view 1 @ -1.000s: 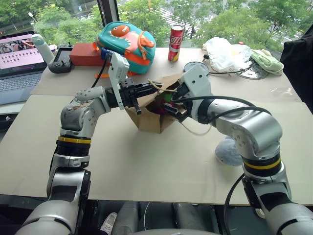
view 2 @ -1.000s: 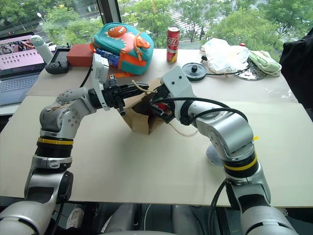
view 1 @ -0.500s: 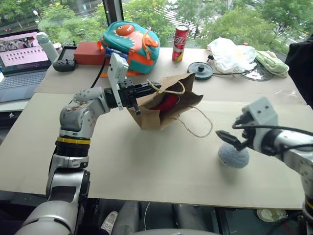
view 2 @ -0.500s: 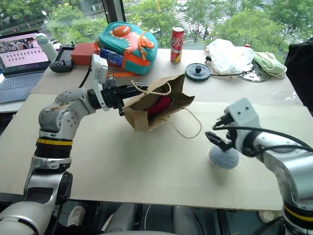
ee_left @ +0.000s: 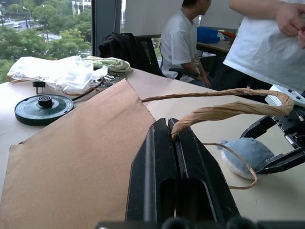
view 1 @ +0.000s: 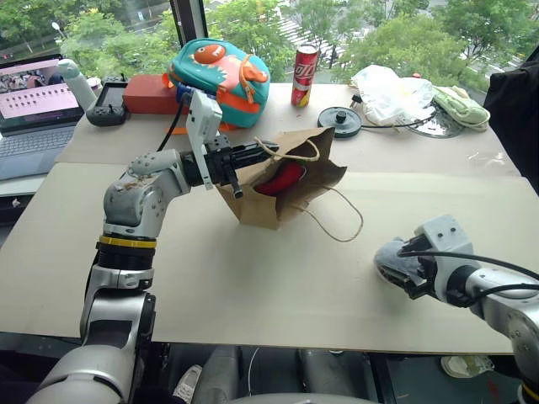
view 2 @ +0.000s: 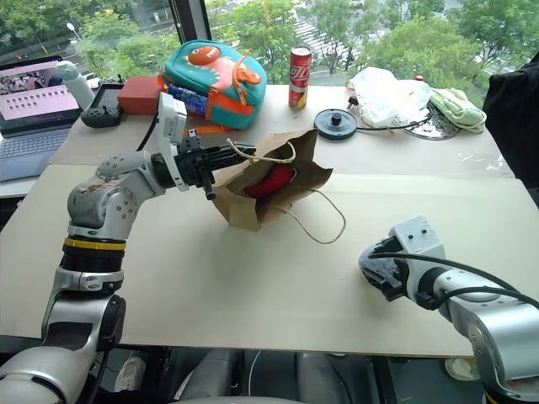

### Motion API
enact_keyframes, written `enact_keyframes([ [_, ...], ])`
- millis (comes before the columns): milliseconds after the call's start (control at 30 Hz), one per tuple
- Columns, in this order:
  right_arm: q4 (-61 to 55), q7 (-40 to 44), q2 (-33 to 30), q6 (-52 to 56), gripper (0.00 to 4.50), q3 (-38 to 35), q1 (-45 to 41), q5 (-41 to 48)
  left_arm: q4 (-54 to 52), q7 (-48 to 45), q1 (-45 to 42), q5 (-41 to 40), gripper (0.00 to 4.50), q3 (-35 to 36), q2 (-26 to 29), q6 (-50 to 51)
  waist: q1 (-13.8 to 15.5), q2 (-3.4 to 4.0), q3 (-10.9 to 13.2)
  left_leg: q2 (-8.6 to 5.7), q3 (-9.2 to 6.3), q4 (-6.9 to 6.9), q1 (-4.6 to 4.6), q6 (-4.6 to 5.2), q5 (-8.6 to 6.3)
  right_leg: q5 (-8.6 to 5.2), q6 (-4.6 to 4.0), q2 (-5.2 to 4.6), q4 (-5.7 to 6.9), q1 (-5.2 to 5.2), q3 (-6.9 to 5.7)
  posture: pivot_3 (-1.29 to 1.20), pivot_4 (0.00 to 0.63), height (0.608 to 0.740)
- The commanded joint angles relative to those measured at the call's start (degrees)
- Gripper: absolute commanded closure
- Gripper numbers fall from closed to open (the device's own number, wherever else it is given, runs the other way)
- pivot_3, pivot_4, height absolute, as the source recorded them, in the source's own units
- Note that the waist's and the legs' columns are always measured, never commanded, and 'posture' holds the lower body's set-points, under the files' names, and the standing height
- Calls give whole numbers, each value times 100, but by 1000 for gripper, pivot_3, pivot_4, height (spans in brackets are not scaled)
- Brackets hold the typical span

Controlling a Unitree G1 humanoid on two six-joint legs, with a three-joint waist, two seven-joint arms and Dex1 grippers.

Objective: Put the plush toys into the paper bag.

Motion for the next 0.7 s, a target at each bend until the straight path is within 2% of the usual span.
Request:
enact_keyframes([
  [33, -75, -49, 39, -199, 1354, -92, -49, -62, -32, -58, -165, -6, 4500, 22, -1, -112, -2, 0, 0, 0, 1, 0, 0, 0, 0, -1, 1, 0, 0, 0, 1, 0, 150, 739],
  [267, -133, -2, 38, -190, 3688, -87, -34, -3, -14, -80, -177, 0, 4500, 24, 2, -112, -4, 0, 0, 0, 0, 0, -1, 0, 0, 0, 0, 0, 0, 0, 0, 0, 150, 739],
  [433, -141, -8, 92, -224, 3688, -545, -696, 33, 3, -82, -195, 0, 4500, 21, -7, -102, -23, 0, 0, 0, 1, 0, 1, 0, 0, 0, 1, 0, 1, -1, 2, 0, 150, 739],
  [567, -130, -29, 355, -24, 3688, -988, -2088, 254, 3, -92, -185, 7, 4500, 17, 2, -99, -35, 0, 0, 1, 2, 0, 4, 0, 0, 0, 0, 1, 4, 0, 3, 0, 150, 739],
  [700, -188, -44, 588, 473, 3688, -745, -2997, 411, 5, -80, -186, 6, 4500, 12, -7, -94, -25, 1, 0, 3, -4, -8, 4, 0, 0, 8, -14, 3, 2, -2, -4, 0, 150, 739],
])
